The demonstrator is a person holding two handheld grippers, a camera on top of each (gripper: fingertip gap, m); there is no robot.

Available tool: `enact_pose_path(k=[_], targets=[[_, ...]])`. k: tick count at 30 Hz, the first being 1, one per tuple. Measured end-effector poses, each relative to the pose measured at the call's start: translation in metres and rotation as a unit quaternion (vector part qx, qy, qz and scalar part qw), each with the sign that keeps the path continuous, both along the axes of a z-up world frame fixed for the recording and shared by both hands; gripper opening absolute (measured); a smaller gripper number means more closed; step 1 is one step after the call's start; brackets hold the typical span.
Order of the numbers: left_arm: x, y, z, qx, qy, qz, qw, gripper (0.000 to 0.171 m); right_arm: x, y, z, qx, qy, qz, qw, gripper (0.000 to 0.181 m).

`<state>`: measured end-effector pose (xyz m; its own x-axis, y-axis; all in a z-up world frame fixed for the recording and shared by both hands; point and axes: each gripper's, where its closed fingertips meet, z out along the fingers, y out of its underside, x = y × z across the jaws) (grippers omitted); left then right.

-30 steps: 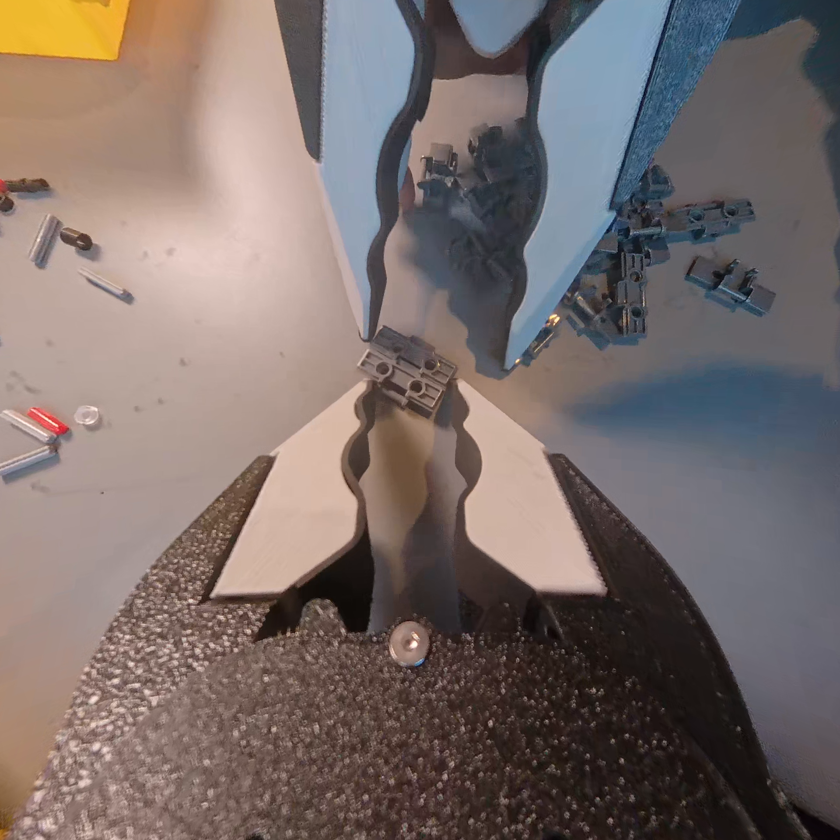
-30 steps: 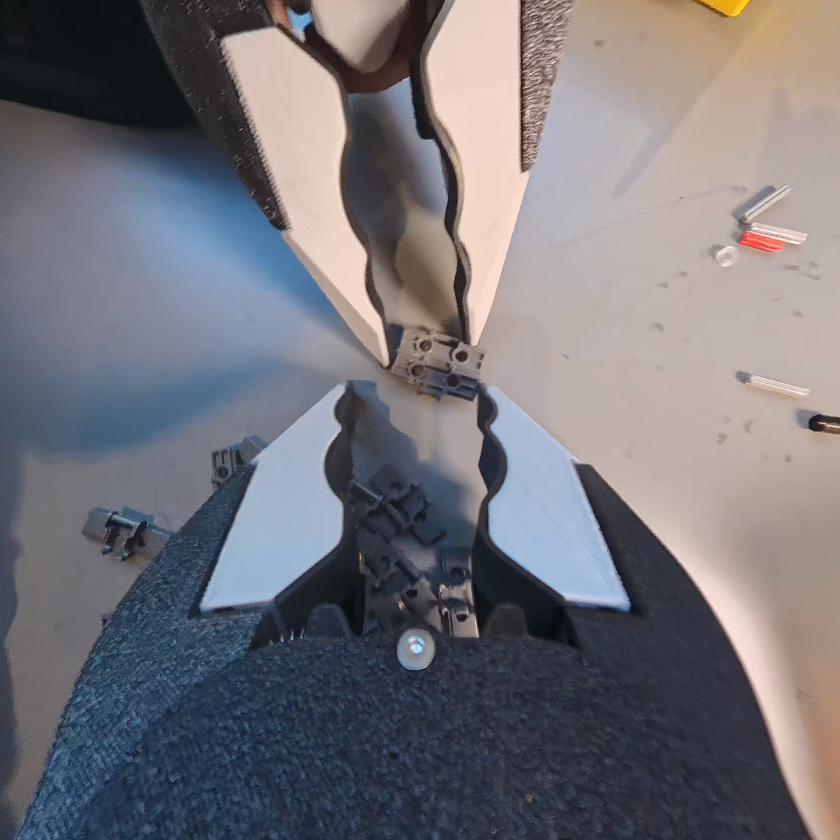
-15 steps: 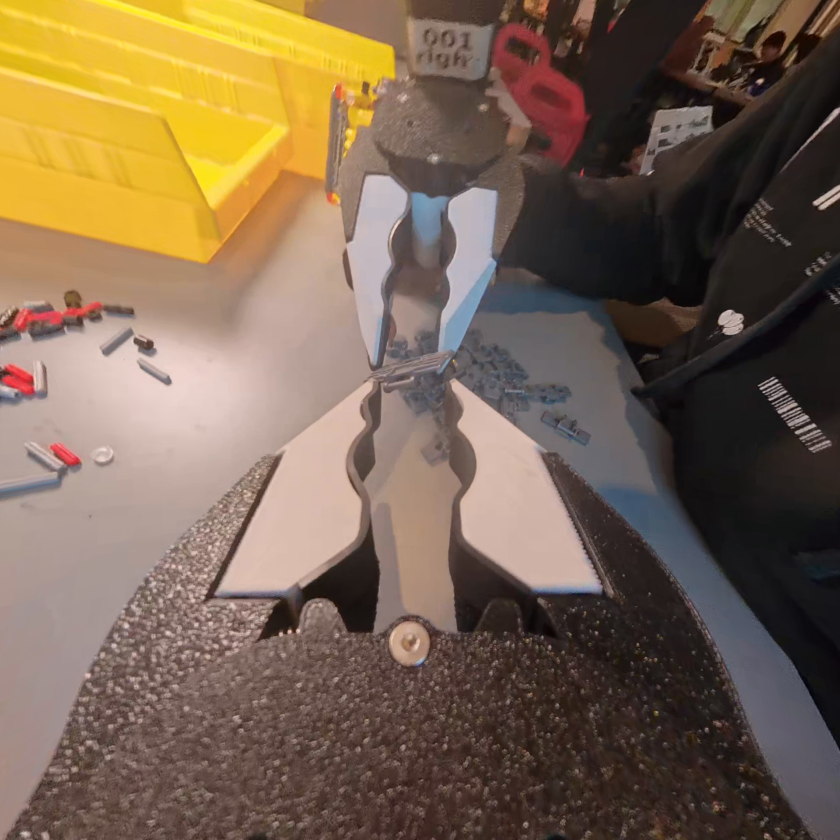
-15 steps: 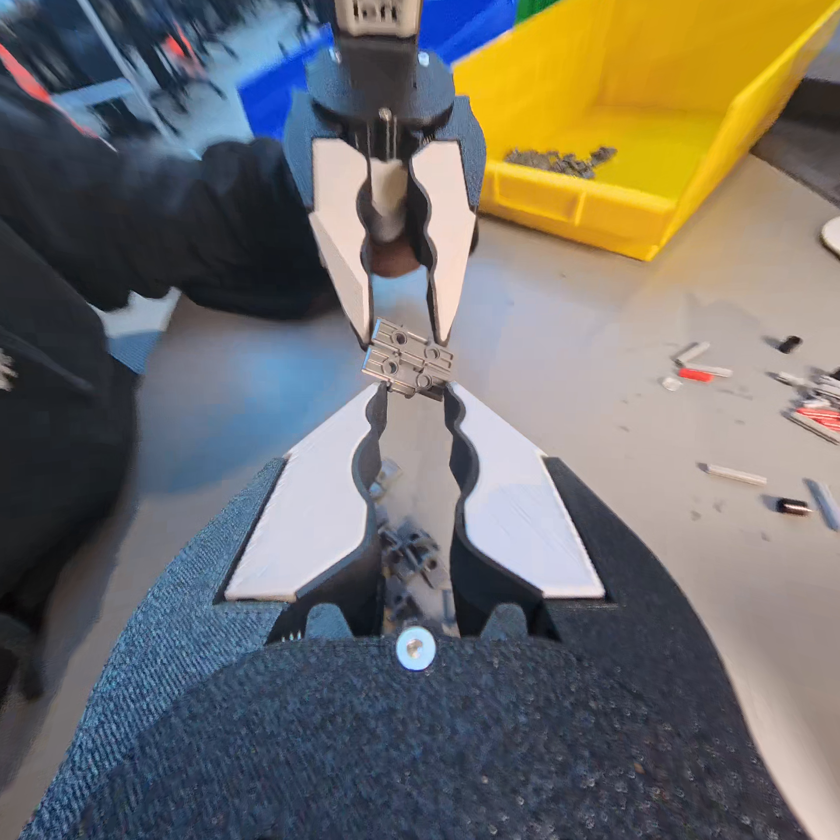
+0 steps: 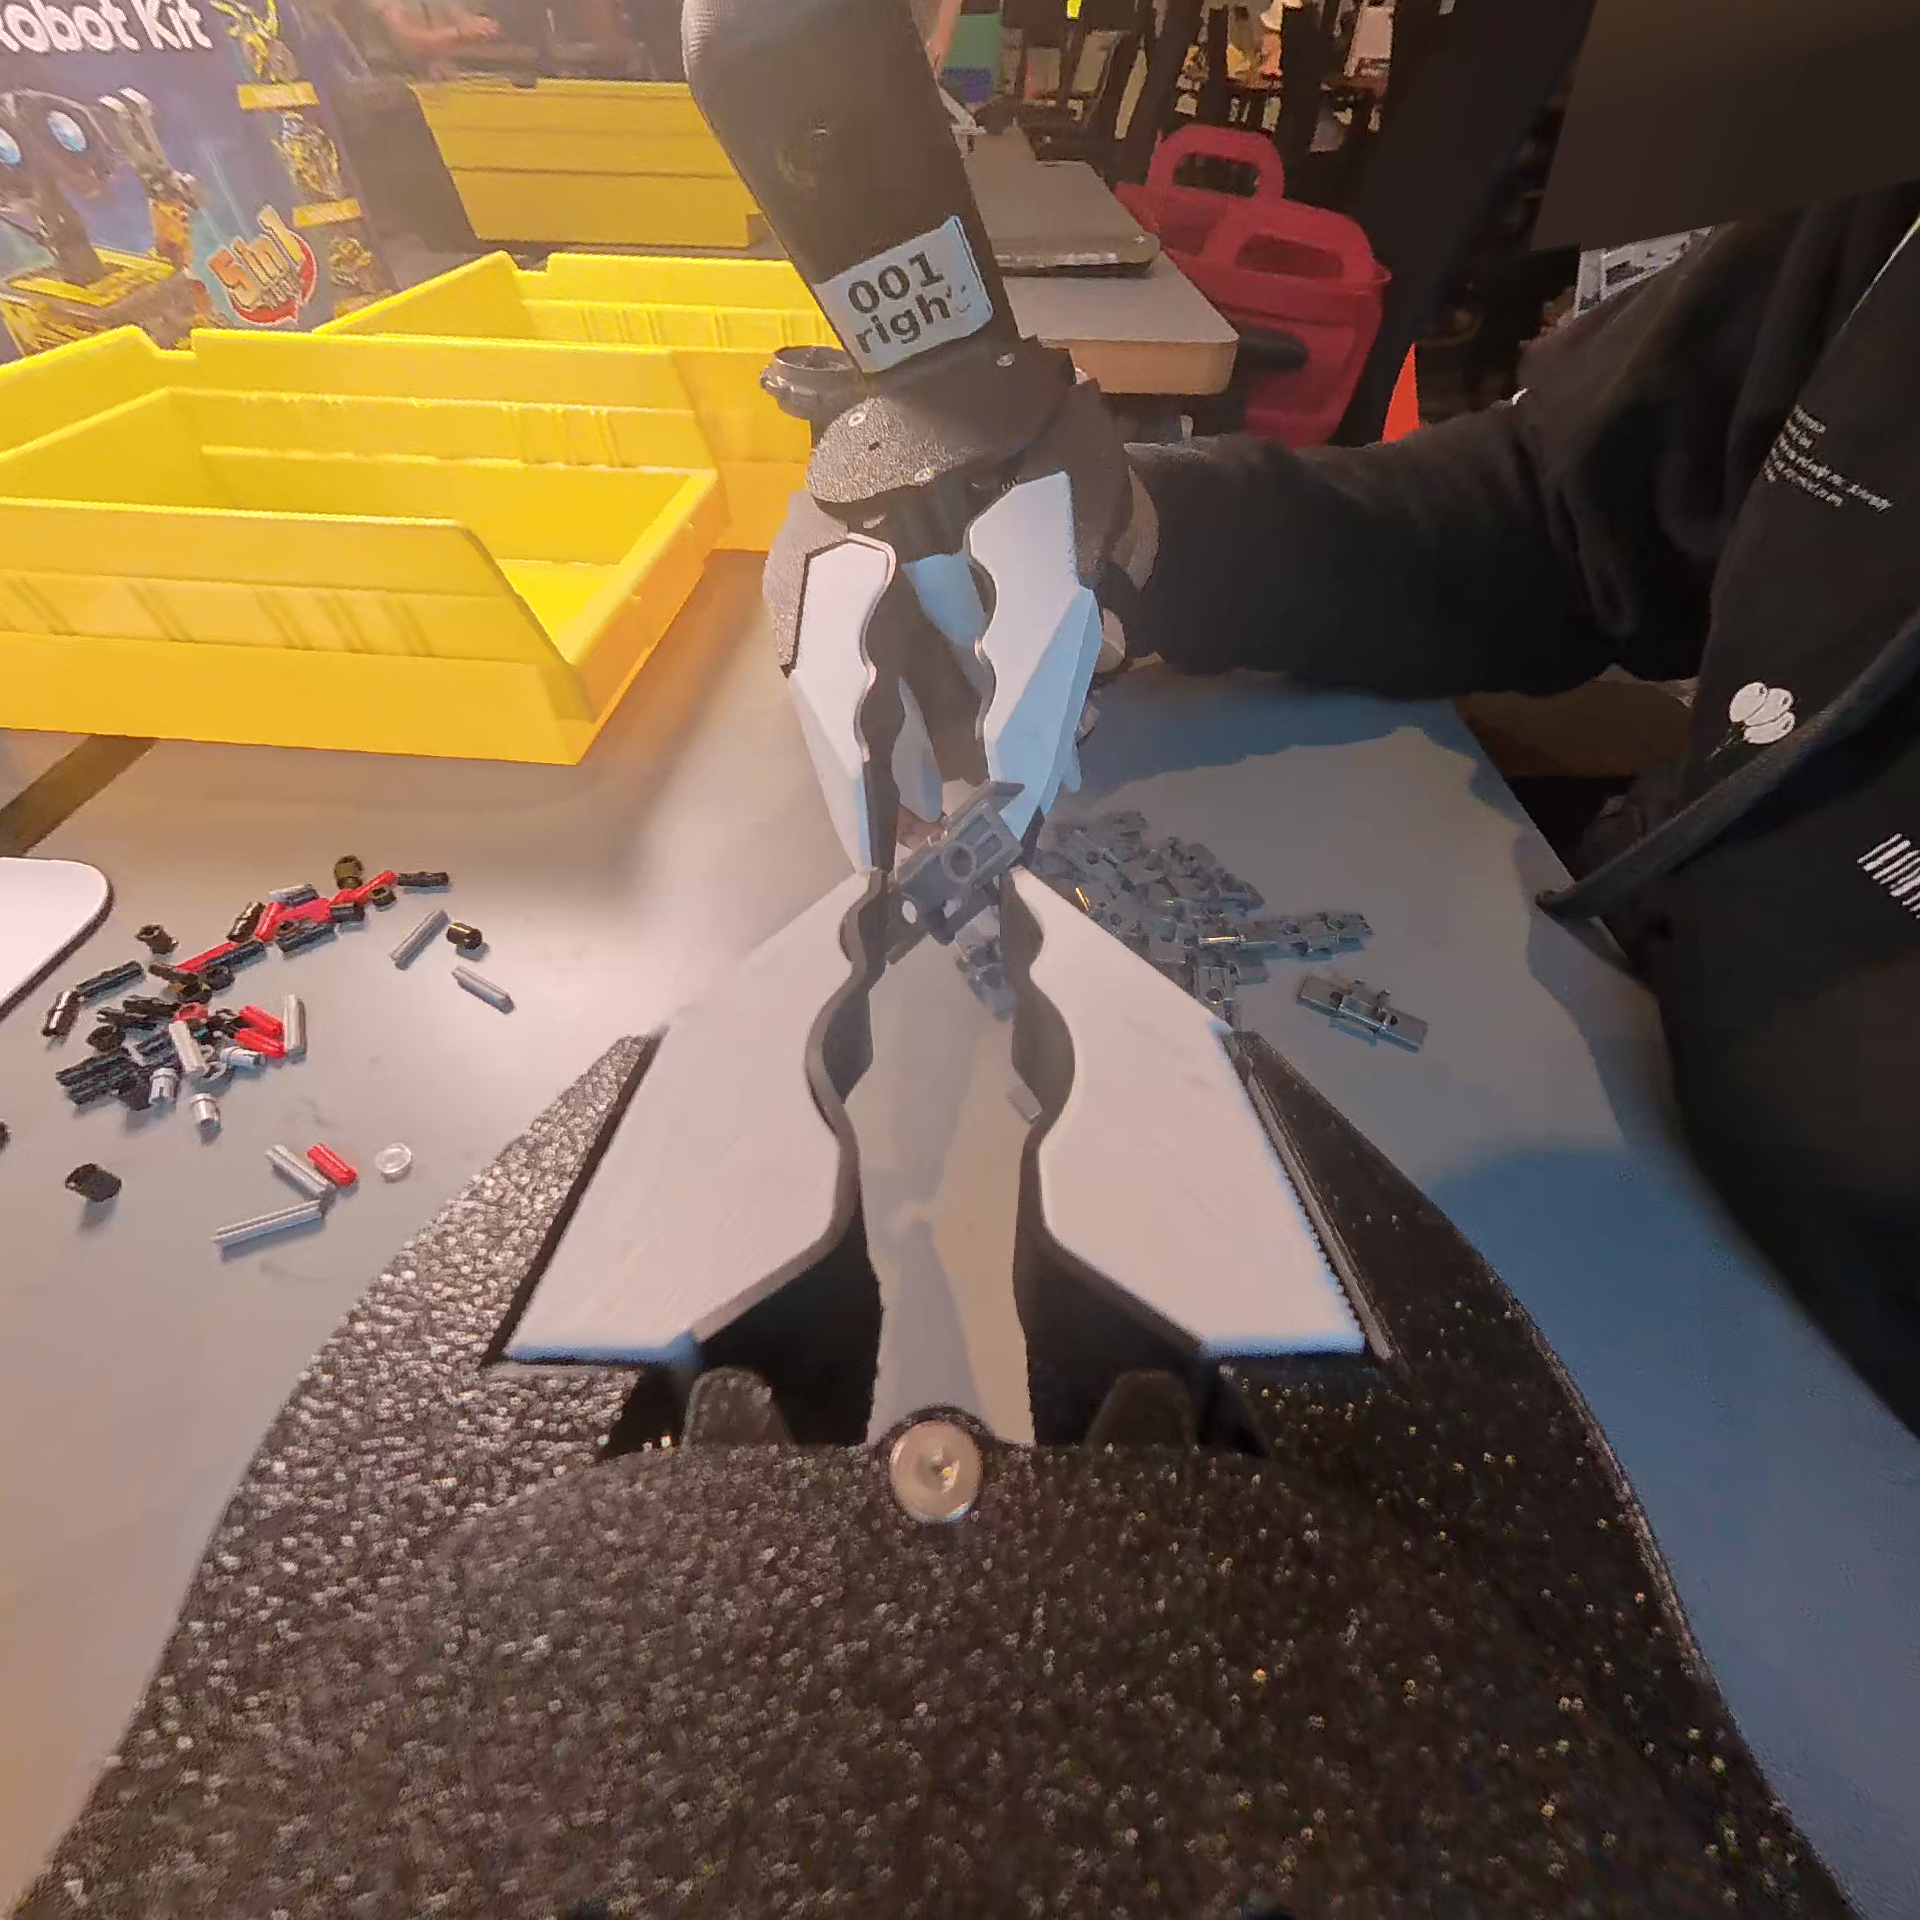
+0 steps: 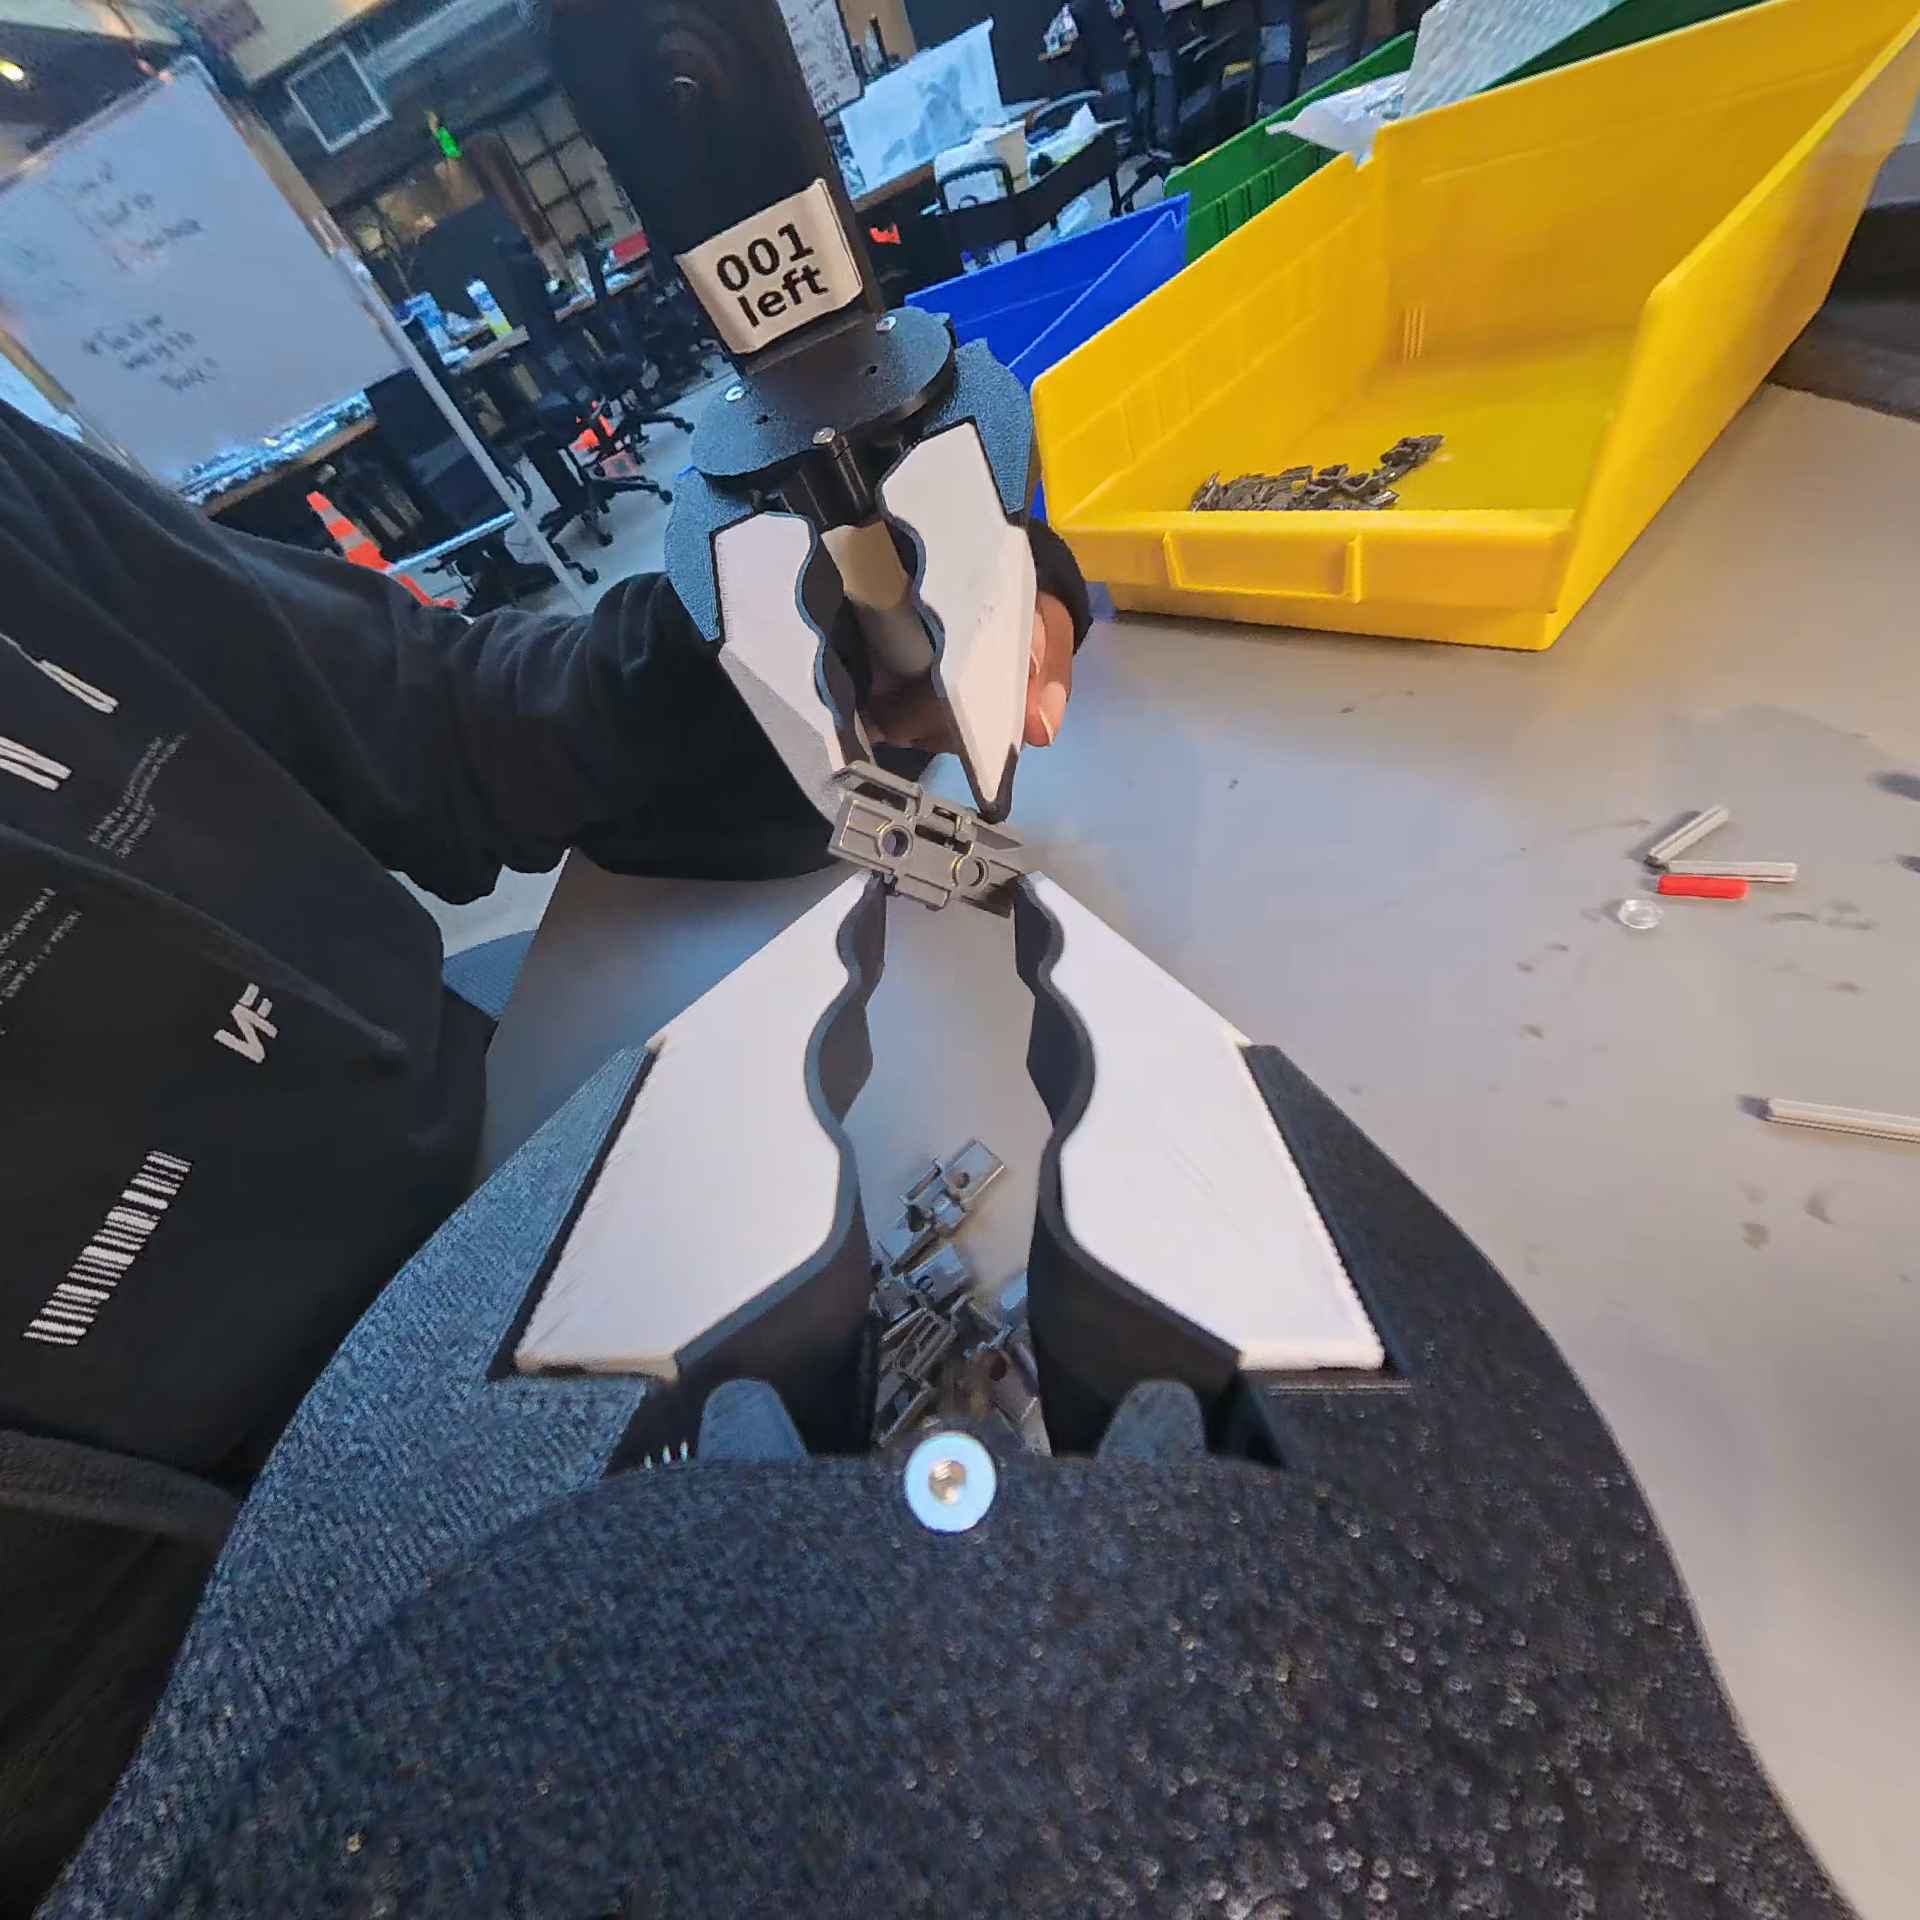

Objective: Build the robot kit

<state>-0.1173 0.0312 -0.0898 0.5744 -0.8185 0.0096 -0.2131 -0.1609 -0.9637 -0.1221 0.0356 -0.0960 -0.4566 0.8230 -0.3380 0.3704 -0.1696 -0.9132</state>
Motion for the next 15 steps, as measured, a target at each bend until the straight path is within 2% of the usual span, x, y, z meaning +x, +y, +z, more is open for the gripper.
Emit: enact_pose_path(k=[3,5,11,13,15], targets=[[-0.005,-0.001,-0.001,0.0,-0.001,0.001,1.0,0.017,-0.002,0.005,0.002,0.009,0.011,-0.014,1.0,0.012],[-0.006,-0.003,-0.008,0.001,0.021,-0.006,1.0,0.017,-0.002,0.008,-0.005,0.041,0.004,-0.021,0.999,0.011],[-0.006,-0.003,-0.06,-0.014,0.166,-0.012,0.986,0.016,-0.005,0.012,-0.033,0.145,-0.028,-0.031,0.989,0.015],[-0.009,-0.004,-0.075,-0.015,0.218,-0.016,0.976,0.006,-0.004,0.016,-0.044,0.177,-0.045,-0.036,0.982,0.016],[-0.011,-0.007,-0.087,-0.022,0.251,-0.026,0.967,0.006,-0.003,0.02,-0.051,0.205,-0.059,-0.04,0.976,0.016]])
